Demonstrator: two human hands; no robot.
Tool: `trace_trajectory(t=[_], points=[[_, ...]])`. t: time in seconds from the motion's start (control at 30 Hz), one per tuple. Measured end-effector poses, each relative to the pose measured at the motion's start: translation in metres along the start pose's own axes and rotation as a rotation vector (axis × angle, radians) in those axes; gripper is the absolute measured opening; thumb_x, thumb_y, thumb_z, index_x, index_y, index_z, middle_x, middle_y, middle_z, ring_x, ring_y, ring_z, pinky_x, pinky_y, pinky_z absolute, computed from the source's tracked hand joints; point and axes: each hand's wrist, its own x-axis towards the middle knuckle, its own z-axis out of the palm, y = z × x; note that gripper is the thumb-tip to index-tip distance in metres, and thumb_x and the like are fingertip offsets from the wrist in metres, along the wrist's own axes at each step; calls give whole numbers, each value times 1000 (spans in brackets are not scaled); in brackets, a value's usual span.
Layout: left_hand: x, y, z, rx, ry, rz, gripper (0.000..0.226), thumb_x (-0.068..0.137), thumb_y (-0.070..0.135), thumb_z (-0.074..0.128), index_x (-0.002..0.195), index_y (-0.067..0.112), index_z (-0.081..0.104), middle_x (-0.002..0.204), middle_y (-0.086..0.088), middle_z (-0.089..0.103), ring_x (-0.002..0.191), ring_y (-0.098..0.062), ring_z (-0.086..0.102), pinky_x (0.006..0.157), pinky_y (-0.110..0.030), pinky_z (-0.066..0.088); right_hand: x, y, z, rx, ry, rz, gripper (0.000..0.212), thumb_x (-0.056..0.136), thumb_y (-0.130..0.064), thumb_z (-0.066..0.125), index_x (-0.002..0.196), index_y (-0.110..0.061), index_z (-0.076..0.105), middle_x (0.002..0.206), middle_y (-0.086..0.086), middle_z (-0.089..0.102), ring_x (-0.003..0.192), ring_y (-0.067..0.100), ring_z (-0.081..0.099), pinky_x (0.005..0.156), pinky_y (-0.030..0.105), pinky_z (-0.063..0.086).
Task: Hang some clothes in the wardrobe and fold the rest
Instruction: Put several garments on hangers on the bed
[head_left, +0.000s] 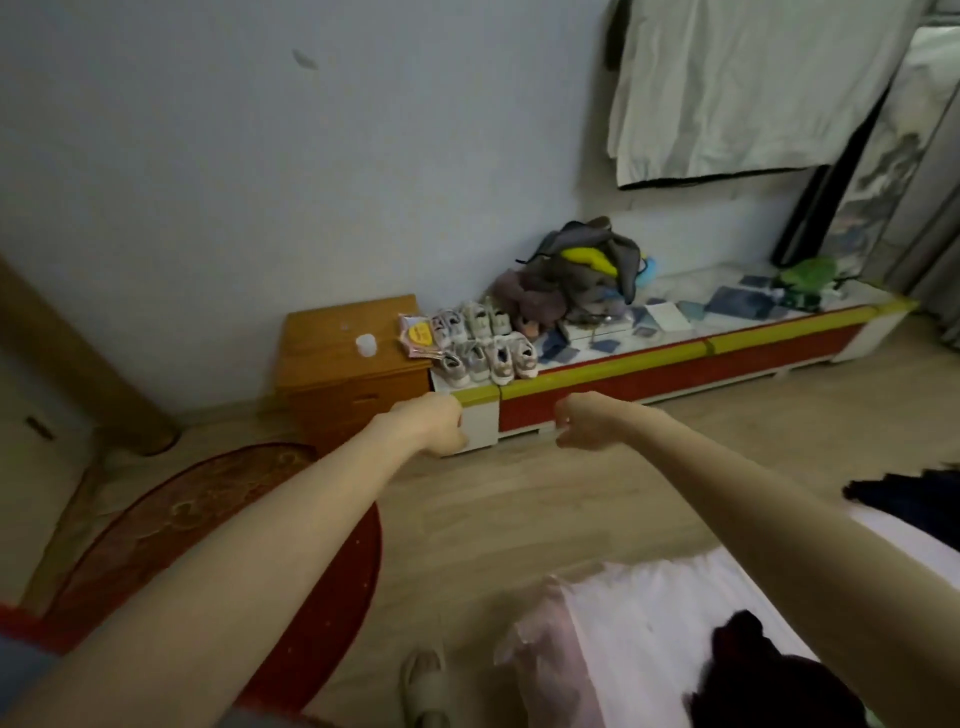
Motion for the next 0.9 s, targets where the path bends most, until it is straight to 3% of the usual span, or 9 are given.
trace_trajectory(t=[0.13, 0.27, 0.37, 0.47, 0.63, 0.77, 0.9], points=[[91, -7, -31, 98, -113, 71, 41, 96, 39, 49, 113, 3, 61, 107, -19, 61, 101, -31, 59, 75, -36, 47, 51, 42, -10, 76, -78, 85, 42, 98, -25, 50, 135, -4, 49, 139, 12, 48, 127, 28, 46, 100, 32, 38], [163, -12, -77, 188, -77, 116, 40, 96, 38, 49, 118, 6, 56, 119, -13, 58, 106, -29, 57, 84, -38, 47, 101, 86, -31, 180, -66, 218, 39, 97, -27, 53, 129, -4, 55, 132, 13, 54, 120, 28, 52, 96, 32, 42], [211, -1, -105, 205, -88, 187, 38, 98, 35, 47, 108, 1, 60, 105, -18, 61, 86, -27, 58, 82, -41, 49, 129, 119, -46, 263, -82, 297, 38, 97, -27, 53, 126, -3, 57, 129, 15, 56, 116, 28, 56, 92, 32, 44], [256, 21, -120, 251, -141, 266, 42, 98, 32, 47, 111, -6, 59, 103, -24, 60, 78, -30, 55, 75, -41, 48, 151, 154, -52, 355, -61, 369, 37, 96, -25, 55, 124, -1, 59, 127, 16, 58, 114, 29, 57, 89, 31, 45], [354, 97, -142, 387, -178, 427, 36, 97, 34, 49, 107, 1, 60, 100, -17, 62, 78, -25, 52, 69, -35, 44, 191, 238, -52, 493, -58, 475, 36, 95, -23, 54, 117, 3, 62, 117, 20, 64, 104, 33, 64, 76, 34, 52], [429, 189, -163, 558, -149, 574, 28, 96, 36, 49, 95, 9, 59, 81, -3, 55, 75, -22, 54, 63, -33, 42, 213, 322, -47, 608, 10, 567, 33, 95, -23, 54, 114, 2, 62, 112, 19, 67, 97, 32, 67, 82, 39, 53], [490, 284, -180, 655, -156, 688, 35, 96, 36, 48, 111, 7, 60, 98, -5, 58, 87, -22, 56, 76, -35, 48, 209, 396, -51, 683, 81, 677, 34, 97, -23, 52, 124, -3, 59, 123, 14, 61, 110, 29, 60, 85, 32, 46]])
